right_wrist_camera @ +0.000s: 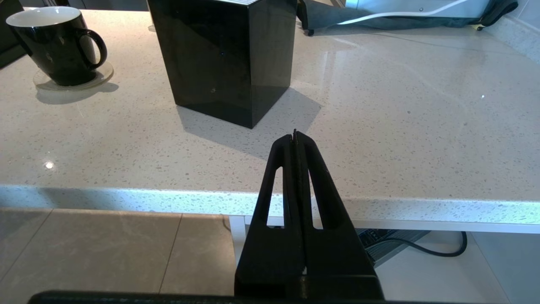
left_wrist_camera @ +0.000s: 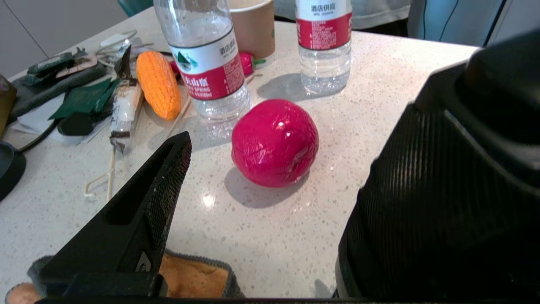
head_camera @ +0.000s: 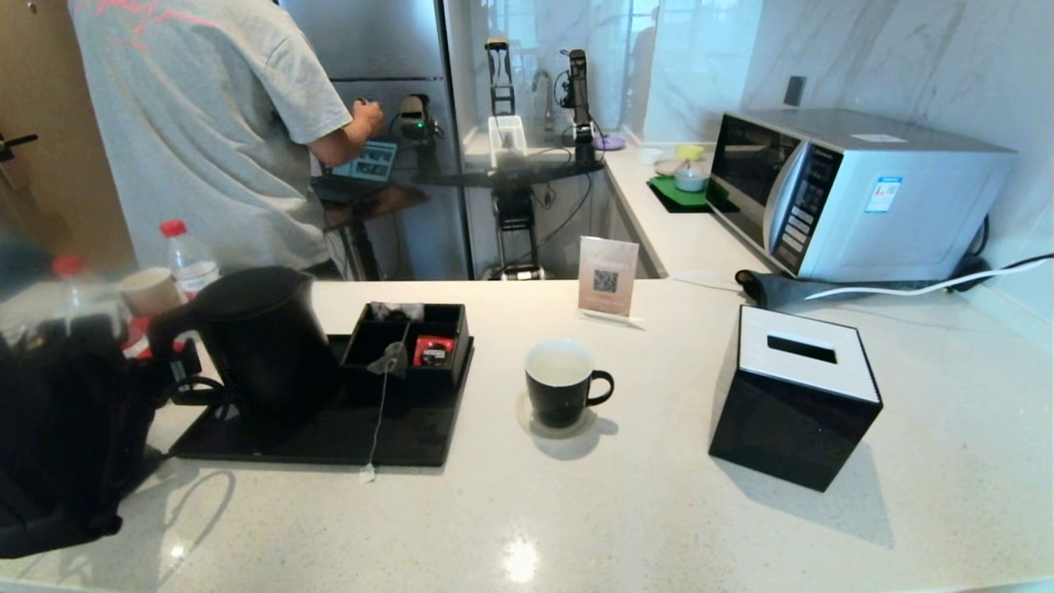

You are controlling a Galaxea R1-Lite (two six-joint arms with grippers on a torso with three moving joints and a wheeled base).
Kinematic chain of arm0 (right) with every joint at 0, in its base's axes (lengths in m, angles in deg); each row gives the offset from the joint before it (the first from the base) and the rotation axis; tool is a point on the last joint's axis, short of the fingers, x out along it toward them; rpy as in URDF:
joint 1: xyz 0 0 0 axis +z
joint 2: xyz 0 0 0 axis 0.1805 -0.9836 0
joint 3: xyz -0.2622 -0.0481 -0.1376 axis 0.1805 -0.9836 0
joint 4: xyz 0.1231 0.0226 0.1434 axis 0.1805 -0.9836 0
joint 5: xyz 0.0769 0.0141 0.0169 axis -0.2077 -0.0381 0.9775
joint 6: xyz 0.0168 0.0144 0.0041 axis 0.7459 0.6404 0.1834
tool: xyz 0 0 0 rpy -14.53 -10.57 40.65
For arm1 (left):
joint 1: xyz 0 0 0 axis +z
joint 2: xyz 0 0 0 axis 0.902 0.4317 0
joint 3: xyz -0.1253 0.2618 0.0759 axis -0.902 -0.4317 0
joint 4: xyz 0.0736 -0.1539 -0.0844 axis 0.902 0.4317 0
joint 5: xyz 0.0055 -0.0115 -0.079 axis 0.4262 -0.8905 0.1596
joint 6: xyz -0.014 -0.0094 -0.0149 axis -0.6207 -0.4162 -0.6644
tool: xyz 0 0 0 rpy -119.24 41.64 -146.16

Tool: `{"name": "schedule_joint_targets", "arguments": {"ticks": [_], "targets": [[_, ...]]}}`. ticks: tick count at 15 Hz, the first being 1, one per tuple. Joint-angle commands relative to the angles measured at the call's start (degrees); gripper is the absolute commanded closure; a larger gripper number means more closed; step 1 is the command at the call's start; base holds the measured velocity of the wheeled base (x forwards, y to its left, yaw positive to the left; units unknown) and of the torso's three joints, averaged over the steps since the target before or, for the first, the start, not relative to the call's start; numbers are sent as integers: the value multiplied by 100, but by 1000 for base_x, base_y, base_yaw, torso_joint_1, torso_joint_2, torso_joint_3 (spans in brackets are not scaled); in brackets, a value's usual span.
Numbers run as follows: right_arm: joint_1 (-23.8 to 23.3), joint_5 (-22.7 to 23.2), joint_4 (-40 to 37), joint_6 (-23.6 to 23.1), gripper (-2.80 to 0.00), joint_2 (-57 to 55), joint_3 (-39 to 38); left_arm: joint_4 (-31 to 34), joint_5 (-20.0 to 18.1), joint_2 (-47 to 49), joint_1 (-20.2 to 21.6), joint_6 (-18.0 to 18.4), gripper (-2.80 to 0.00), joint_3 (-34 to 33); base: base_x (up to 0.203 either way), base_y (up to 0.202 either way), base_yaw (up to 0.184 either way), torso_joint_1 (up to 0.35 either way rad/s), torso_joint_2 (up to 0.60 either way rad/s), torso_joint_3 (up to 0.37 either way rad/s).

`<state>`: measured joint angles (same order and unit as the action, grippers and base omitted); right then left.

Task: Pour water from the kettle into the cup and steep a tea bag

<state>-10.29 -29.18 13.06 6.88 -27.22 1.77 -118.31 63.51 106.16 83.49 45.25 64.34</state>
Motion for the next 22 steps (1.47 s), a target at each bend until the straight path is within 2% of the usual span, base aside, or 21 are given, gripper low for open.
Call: {"name": "schedule_joint_targets", "arguments": {"ticks": [1,12,22], "targets": [[0,3,0,-1,0,-7,0,-277,2,66,-17,10,-280,152,0,0,0,0,0,0],[7,3,0,-4,0,-7,0,-277,-216,135,-34,124,-280,453,0,0,0,0,0,0],[4,3,0,-4,0,-7,0,-277,-254,206,-52,203,-280,744,0,0,0,0,0,0]]}}
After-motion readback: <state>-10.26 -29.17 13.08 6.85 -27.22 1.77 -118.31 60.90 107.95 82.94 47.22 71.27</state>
